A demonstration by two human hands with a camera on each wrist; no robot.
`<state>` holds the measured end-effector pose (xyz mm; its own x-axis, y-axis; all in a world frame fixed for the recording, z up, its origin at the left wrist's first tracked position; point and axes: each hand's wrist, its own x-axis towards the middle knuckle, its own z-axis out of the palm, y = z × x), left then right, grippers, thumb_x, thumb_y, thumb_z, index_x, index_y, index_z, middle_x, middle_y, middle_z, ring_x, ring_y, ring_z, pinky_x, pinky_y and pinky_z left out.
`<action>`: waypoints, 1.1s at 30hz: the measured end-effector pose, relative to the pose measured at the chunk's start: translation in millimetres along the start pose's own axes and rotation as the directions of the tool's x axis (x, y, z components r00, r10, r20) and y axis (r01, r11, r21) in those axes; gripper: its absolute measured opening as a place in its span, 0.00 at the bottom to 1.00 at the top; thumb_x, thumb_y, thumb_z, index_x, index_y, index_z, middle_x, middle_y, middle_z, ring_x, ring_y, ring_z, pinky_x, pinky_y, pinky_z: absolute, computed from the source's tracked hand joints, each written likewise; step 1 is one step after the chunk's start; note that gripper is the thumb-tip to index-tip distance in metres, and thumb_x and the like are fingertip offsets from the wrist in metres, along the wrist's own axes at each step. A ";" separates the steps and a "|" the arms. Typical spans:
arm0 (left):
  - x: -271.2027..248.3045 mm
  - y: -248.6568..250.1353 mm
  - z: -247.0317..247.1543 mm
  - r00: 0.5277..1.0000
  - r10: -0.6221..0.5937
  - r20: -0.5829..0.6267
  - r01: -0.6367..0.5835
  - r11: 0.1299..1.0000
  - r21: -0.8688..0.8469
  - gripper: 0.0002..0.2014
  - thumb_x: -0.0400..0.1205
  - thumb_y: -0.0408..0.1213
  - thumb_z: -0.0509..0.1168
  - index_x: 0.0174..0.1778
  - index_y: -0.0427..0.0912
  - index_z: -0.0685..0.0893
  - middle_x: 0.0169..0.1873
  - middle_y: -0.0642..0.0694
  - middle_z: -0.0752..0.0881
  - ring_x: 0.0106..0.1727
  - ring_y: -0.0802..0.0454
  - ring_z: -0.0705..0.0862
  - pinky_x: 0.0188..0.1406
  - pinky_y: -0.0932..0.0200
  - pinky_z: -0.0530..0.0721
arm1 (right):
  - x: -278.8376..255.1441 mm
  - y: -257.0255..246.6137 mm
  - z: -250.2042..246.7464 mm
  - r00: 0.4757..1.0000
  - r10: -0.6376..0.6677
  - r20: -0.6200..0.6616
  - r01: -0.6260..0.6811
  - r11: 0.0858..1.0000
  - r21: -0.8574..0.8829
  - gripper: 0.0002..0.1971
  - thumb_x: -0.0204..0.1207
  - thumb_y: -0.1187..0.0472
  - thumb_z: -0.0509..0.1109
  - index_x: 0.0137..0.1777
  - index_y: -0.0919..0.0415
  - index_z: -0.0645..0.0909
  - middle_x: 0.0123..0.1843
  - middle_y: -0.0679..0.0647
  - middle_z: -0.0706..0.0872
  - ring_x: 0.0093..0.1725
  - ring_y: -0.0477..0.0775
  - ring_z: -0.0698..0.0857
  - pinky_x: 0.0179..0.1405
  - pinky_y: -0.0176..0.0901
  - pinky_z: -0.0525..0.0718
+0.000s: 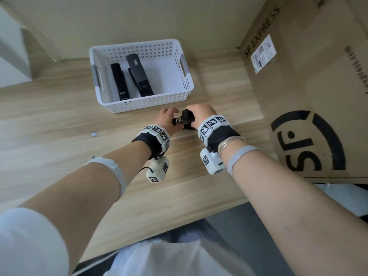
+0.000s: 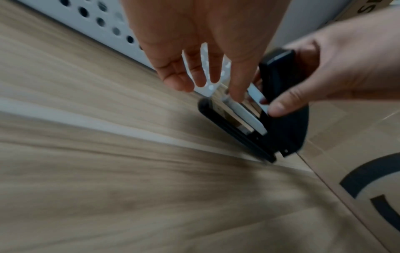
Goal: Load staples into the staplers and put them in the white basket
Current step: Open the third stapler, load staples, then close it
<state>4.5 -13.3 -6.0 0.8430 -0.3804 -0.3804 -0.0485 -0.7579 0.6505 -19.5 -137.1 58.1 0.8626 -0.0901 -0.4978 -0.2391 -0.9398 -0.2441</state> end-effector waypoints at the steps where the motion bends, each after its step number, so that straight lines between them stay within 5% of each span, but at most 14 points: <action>1: -3.2 -8.4 -3.8 1.000 -0.022 -0.001 0.022 1.000 0.003 0.25 0.74 0.34 0.71 0.67 0.37 0.75 0.65 0.35 0.74 0.64 0.39 0.77 0.66 0.51 0.74 | 2.9 -15.3 3.6 0.998 -0.059 0.015 0.059 0.998 -0.027 0.20 0.73 0.70 0.70 0.63 0.54 0.82 0.60 0.58 0.87 0.60 0.62 0.85 0.60 0.48 0.83; 5: -15.6 -42.1 -22.2 0.989 -0.144 -0.016 0.144 0.990 0.011 0.21 0.74 0.32 0.70 0.63 0.35 0.77 0.68 0.34 0.75 0.68 0.37 0.77 0.67 0.51 0.73 | 12.2 -63.9 16.1 0.985 -0.115 0.129 0.125 0.989 -0.077 0.18 0.76 0.68 0.64 0.64 0.54 0.81 0.62 0.58 0.85 0.61 0.61 0.84 0.58 0.45 0.79; 12: -37.2 -86.8 -44.4 0.980 -0.201 -0.019 0.201 0.974 0.102 0.17 0.75 0.34 0.70 0.59 0.35 0.81 0.60 0.34 0.82 0.58 0.36 0.82 0.57 0.51 0.79 | 14.4 -105.3 37.8 0.953 -0.235 0.190 0.274 0.936 -0.219 0.16 0.74 0.68 0.68 0.59 0.53 0.84 0.56 0.56 0.87 0.57 0.62 0.86 0.51 0.44 0.83; 15: -40.5 -91.8 -46.1 0.984 -0.173 -0.043 0.174 0.985 0.017 0.12 0.75 0.31 0.69 0.52 0.31 0.83 0.55 0.33 0.86 0.55 0.36 0.84 0.52 0.53 0.80 | 19.0 -94.3 34.7 0.947 -0.217 0.235 0.243 0.966 -0.085 0.17 0.72 0.55 0.76 0.61 0.51 0.84 0.57 0.52 0.89 0.58 0.57 0.86 0.59 0.48 0.84; 18: -42.9 -93.9 -51.3 0.987 -0.159 -0.021 0.159 0.987 -0.009 0.10 0.76 0.32 0.68 0.52 0.34 0.84 0.53 0.37 0.88 0.54 0.39 0.85 0.43 0.62 0.73 | 18.9 -78.2 21.4 0.940 -0.123 0.319 0.093 0.990 0.109 0.24 0.81 0.43 0.62 0.70 0.57 0.80 0.68 0.56 0.84 0.68 0.59 0.81 0.70 0.49 0.74; 20: -43.3 -96.2 -54.3 0.989 -0.148 -0.006 0.148 0.989 -0.017 0.10 0.77 0.32 0.67 0.53 0.35 0.84 0.53 0.39 0.89 0.55 0.41 0.86 0.43 0.64 0.72 | 23.1 -62.1 16.6 0.947 -0.044 0.320 0.031 0.999 0.044 0.24 0.85 0.48 0.56 0.73 0.62 0.77 0.74 0.58 0.79 0.73 0.59 0.77 0.72 0.45 0.70; 24: -42.8 -97.7 -58.4 0.994 -0.108 0.021 0.109 0.994 -0.022 0.09 0.77 0.31 0.67 0.52 0.34 0.83 0.53 0.41 0.89 0.51 0.45 0.86 0.44 0.65 0.71 | 30.0 -38.5 16.8 0.954 -0.009 0.298 0.025 0.998 -0.050 0.19 0.81 0.67 0.64 0.71 0.57 0.79 0.71 0.55 0.82 0.71 0.56 0.79 0.71 0.42 0.73; 28: -41.3 -97.8 -58.8 0.995 -0.097 0.014 0.097 0.995 0.002 0.09 0.77 0.32 0.67 0.51 0.34 0.83 0.53 0.41 0.90 0.49 0.46 0.85 0.38 0.67 0.71 | 30.7 -30.9 19.6 0.979 0.022 0.203 -0.029 0.999 0.031 0.18 0.77 0.69 0.70 0.66 0.57 0.84 0.66 0.53 0.87 0.67 0.52 0.83 0.61 0.30 0.71; 33: -39.1 -101.5 -57.3 0.995 -0.101 0.014 0.101 0.995 0.007 0.08 0.76 0.33 0.69 0.49 0.35 0.83 0.51 0.40 0.89 0.44 0.49 0.82 0.42 0.64 0.71 | 35.4 -32.9 21.5 0.982 0.092 0.166 -0.105 0.992 0.074 0.16 0.73 0.68 0.75 0.59 0.56 0.88 0.60 0.53 0.90 0.59 0.51 0.86 0.54 0.30 0.73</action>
<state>7.2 108.9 -19.4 0.8358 -0.3094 -0.4535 0.0330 -0.7963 0.6040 9.4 -102.3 30.6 0.7512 -0.1204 -0.6490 -0.3609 -0.8982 -0.2512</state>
